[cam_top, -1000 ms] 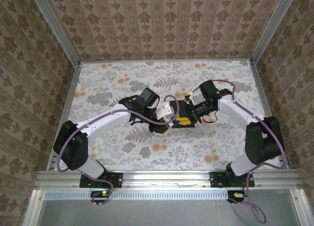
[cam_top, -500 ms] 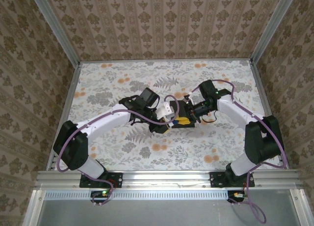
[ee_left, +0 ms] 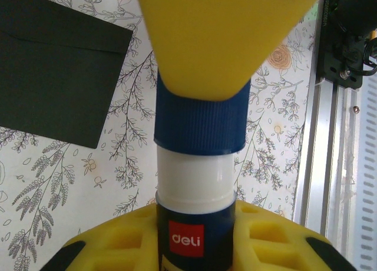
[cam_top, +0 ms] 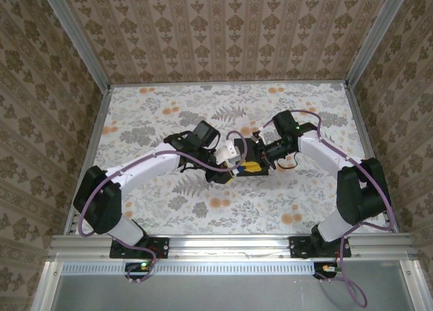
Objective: Place the letter into the envelope and seal it
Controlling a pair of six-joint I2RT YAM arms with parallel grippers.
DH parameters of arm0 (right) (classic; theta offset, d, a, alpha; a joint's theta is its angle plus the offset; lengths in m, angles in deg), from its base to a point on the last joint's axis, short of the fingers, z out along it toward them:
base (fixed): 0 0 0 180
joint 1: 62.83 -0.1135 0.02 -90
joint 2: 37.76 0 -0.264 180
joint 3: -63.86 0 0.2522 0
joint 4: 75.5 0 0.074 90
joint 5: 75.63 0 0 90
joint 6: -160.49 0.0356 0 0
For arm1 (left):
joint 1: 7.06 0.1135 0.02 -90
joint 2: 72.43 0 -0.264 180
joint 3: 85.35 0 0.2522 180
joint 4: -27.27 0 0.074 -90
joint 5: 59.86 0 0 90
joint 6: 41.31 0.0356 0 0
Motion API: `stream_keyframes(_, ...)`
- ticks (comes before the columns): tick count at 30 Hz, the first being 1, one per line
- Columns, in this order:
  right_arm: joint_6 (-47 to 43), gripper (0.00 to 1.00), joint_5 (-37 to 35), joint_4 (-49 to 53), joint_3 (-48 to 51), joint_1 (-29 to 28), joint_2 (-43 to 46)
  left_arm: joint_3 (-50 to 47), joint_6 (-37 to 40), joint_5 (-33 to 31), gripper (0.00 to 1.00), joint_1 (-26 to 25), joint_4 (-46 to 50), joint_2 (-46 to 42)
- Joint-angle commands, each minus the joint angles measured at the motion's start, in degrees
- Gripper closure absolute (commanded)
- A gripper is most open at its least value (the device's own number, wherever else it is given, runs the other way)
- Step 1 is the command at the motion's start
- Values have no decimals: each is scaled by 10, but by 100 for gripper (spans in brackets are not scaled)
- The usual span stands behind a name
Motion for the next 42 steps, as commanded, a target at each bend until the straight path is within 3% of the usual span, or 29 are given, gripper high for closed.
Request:
stream_keyframes(1, 2, 71, 13, 2, 0, -7, -9, 13, 0, 15, 100, -4, -6, -9)
stream_keyframes(27, 41, 71, 15, -50, 11, -48, -29, 16, -8, 20, 100, -4, -23, -10)
stream_keyframes(42, 90, 73, 17, -118, 22, -71, -28, -23, -54, -38, 100, -5, -145, -40)
